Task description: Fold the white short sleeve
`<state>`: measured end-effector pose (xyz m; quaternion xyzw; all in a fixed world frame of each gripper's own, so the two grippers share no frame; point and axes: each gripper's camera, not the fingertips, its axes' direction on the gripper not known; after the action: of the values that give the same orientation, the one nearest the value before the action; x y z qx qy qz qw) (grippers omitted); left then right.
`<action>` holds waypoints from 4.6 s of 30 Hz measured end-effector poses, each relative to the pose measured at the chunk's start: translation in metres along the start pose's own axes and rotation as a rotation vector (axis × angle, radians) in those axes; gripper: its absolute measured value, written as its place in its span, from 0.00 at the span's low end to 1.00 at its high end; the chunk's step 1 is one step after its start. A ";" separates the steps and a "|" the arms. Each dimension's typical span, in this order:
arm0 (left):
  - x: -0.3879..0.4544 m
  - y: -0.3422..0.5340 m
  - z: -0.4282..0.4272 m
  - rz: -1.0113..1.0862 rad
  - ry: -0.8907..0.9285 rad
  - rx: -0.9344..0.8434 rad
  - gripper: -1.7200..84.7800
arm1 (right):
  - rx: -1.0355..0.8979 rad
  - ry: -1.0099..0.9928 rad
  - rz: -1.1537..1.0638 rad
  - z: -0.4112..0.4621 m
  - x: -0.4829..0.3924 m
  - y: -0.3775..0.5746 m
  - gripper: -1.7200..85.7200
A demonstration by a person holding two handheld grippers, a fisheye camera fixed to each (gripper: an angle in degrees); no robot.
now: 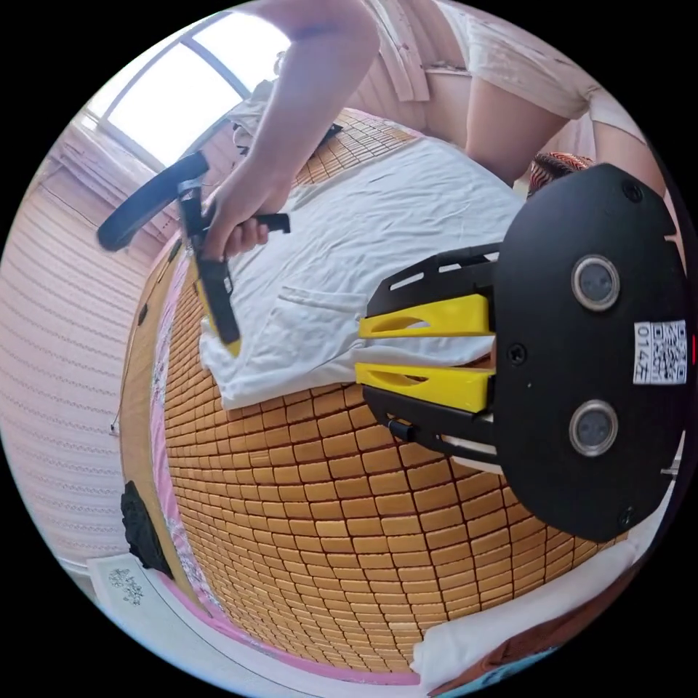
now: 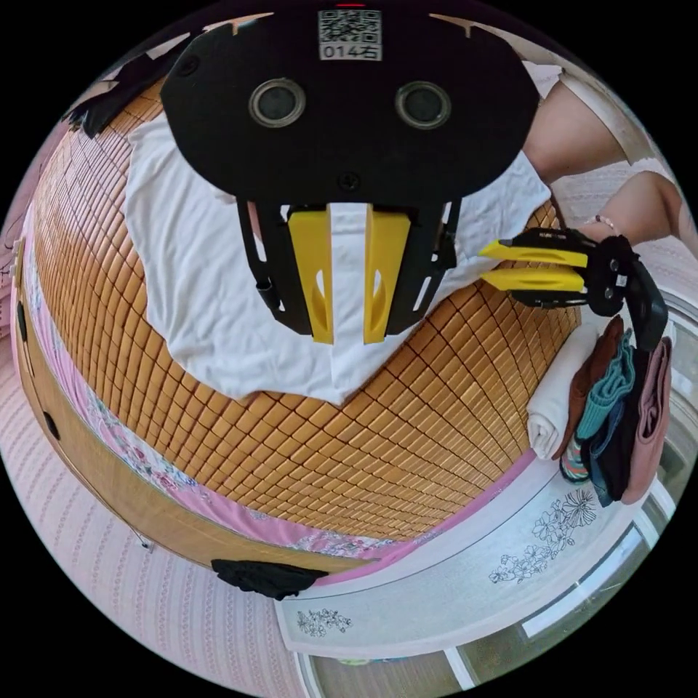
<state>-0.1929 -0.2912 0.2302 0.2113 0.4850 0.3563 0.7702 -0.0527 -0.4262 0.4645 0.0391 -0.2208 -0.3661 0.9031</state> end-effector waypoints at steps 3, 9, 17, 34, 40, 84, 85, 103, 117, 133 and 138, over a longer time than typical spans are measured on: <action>-0.003 -0.009 0.016 -0.072 0.021 -0.028 0.05 | -0.033 0.005 -0.006 0.022 0.006 -0.012 0.07; -0.016 -0.014 0.012 -0.210 0.051 0.049 0.01 | -0.005 0.006 -0.046 0.018 0.008 -0.014 0.02; -0.014 -0.030 0.025 -0.254 0.087 0.018 0.06 | -0.014 -0.016 -0.009 0.017 0.033 -0.009 0.07; 0.118 -0.168 0.063 0.242 0.332 -0.112 0.08 | 0.030 0.316 0.823 -0.112 0.174 0.302 0.09; 0.195 -0.260 0.121 0.384 0.337 -0.166 0.08 | 0.058 0.193 0.890 -0.117 0.202 0.349 0.11; 0.015 -0.270 0.029 -0.175 -0.001 0.102 0.10 | 0.160 0.049 0.516 -0.129 0.312 0.284 0.11; 0.007 -0.270 0.027 -0.189 -0.024 0.102 0.10 | 0.158 0.046 0.516 -0.126 0.318 0.278 0.11; -0.065 -0.321 0.045 -0.208 0.127 -0.016 0.01 | 0.078 -0.053 0.619 -0.126 0.391 0.235 0.02; -0.043 -0.361 0.019 -0.090 0.054 0.125 0.01 | 0.181 0.073 0.672 -0.159 0.409 0.216 0.02; -0.041 -0.272 0.004 -0.013 0.062 0.120 0.01 | 0.255 0.039 0.579 -0.136 0.336 0.279 0.02; -0.042 -0.224 -0.020 0.039 0.115 0.198 0.01 | 0.379 0.066 0.457 -0.155 0.287 0.325 0.02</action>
<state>-0.1456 -0.4702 0.0957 0.2749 0.5572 0.3330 0.7093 0.4048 -0.3987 0.5068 0.1682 -0.2588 -0.1041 0.9455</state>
